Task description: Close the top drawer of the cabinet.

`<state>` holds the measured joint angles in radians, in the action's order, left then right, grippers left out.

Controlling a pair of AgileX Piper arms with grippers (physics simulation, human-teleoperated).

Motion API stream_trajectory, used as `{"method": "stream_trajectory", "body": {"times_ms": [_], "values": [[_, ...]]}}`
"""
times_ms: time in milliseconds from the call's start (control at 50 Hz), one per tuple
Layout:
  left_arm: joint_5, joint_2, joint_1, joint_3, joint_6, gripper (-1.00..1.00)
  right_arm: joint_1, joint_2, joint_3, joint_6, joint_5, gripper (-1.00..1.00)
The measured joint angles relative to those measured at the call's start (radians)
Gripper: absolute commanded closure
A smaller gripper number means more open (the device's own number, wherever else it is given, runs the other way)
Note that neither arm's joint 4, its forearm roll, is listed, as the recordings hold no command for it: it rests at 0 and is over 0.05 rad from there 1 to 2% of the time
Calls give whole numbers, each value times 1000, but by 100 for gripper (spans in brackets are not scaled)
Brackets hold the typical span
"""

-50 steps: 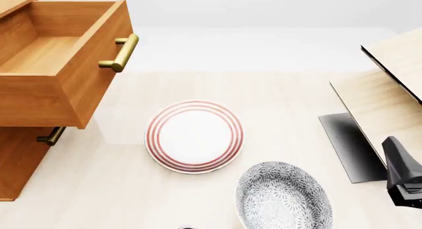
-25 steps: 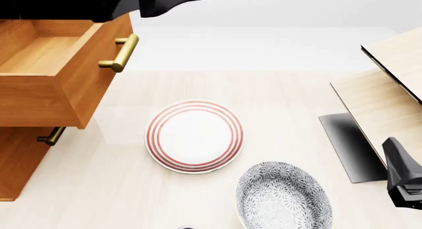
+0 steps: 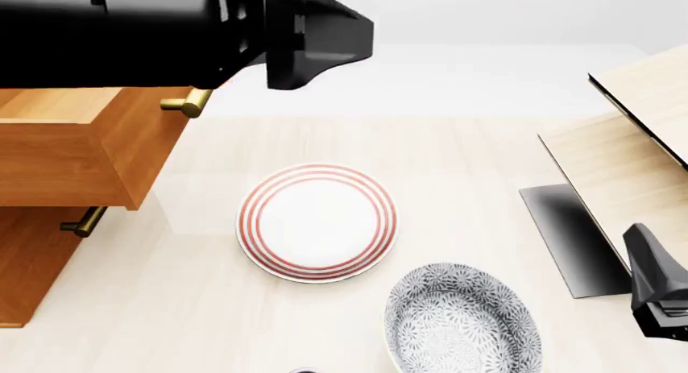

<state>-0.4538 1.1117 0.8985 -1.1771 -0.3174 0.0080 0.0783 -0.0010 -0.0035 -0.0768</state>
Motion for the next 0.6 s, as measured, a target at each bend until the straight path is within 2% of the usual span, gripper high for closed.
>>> {"method": "stream_trajectory", "body": {"times_ms": [600], "values": [[76,30,-69,89,-49,-100,0,4,0,0,-4,-100]]}}
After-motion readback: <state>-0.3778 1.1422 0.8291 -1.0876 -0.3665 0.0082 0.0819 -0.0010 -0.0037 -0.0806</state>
